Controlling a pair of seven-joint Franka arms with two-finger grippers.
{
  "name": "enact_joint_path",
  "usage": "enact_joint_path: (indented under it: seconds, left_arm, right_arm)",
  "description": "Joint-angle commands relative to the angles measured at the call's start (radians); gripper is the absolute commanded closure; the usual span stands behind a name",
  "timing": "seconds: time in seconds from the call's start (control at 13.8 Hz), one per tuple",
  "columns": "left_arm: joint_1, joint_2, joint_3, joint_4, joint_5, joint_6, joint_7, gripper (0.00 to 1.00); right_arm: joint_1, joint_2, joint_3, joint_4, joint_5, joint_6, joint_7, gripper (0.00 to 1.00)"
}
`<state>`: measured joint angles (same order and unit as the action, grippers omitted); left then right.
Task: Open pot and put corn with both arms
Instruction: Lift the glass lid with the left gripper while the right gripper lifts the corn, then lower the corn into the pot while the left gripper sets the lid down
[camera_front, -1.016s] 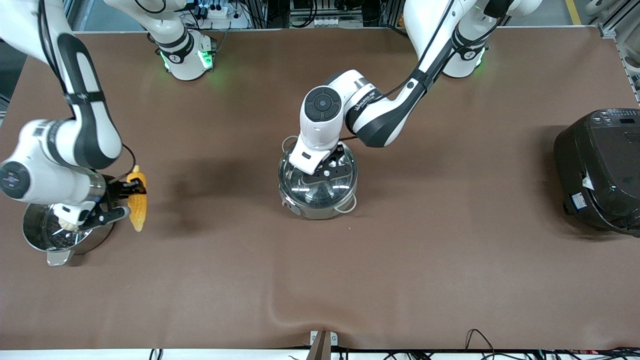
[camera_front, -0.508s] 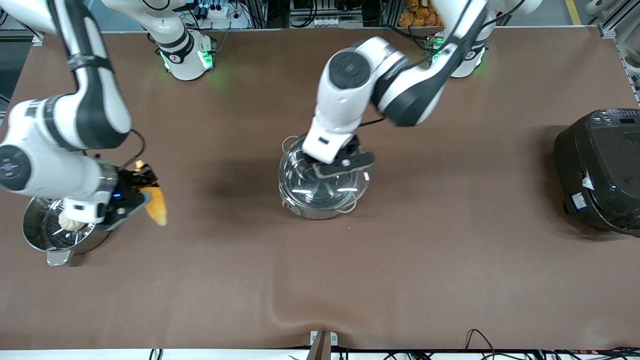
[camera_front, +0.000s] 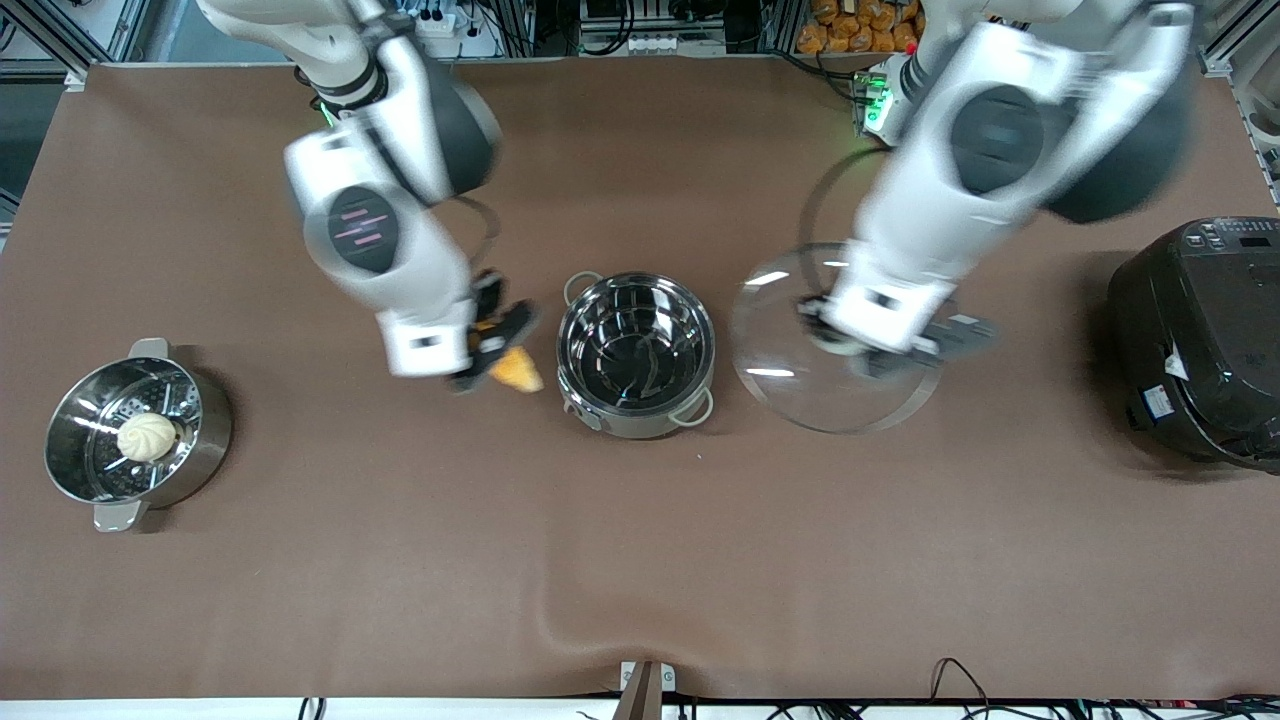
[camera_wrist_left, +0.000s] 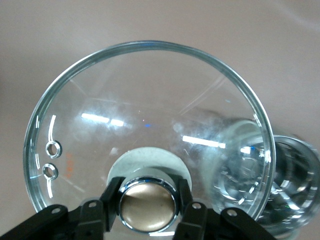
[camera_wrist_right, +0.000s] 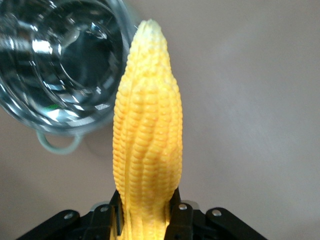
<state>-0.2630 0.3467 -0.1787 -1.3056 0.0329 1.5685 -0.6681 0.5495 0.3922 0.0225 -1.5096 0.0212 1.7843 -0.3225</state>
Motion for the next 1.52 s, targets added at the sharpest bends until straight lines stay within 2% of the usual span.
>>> enact_joint_path:
  seconds: [0.0,0.15,0.36,0.58,0.73,0.87,0.94,1.02,1.31,1.45]
  left_arm:
    - [0.16,-0.02,-0.019,-0.063,-0.002,0.005,0.219,1.0]
    - [0.259,-0.02,-0.019,-0.13,-0.004,0.057,0.33,1.0]
    - [0.355,-0.058,-0.021,-0.34,-0.001,0.238,0.409,1.0]
    - [0.402,-0.075,-0.022,-0.541,-0.001,0.46,0.459,1.0]
    - [0.403,-0.075,-0.022,-0.613,0.004,0.547,0.459,1.0]
    - [0.404,-0.071,-0.022,-0.636,0.005,0.559,0.461,1.0]
    - [0.406,-0.068,-0.022,-0.656,0.005,0.565,0.461,1.0]
    - [0.407,-0.068,-0.022,-0.681,0.005,0.588,0.461,1.0]
    - [0.415,-0.066,-0.021,-0.787,0.009,0.754,0.461,1.0]
    - [0.413,-0.067,-0.021,-0.869,0.009,0.885,0.461,1.0]
  right_arm:
    - [0.093,0.073,-0.016,0.055,-0.055,0.039,0.075,1.0]
    - [0.131,0.099,-0.016,0.058,-0.055,0.12,0.1,1.0]
    - [0.196,0.155,-0.018,0.06,-0.056,0.243,0.19,1.0]
    - [0.239,0.185,-0.018,0.058,-0.096,0.256,0.267,1.0]
    - [0.256,0.198,-0.018,0.058,-0.109,0.256,0.299,1.0]
    - [0.257,0.2,-0.018,0.058,-0.112,0.257,0.304,0.73]
    - [0.256,0.2,-0.018,0.058,-0.11,0.265,0.304,0.33]
    - [0.253,0.198,-0.019,0.058,-0.107,0.276,0.304,0.0]
    - [0.234,0.182,-0.021,0.057,-0.096,0.267,0.385,0.0]
    - [0.207,0.154,-0.024,0.055,-0.096,0.245,0.387,0.0]
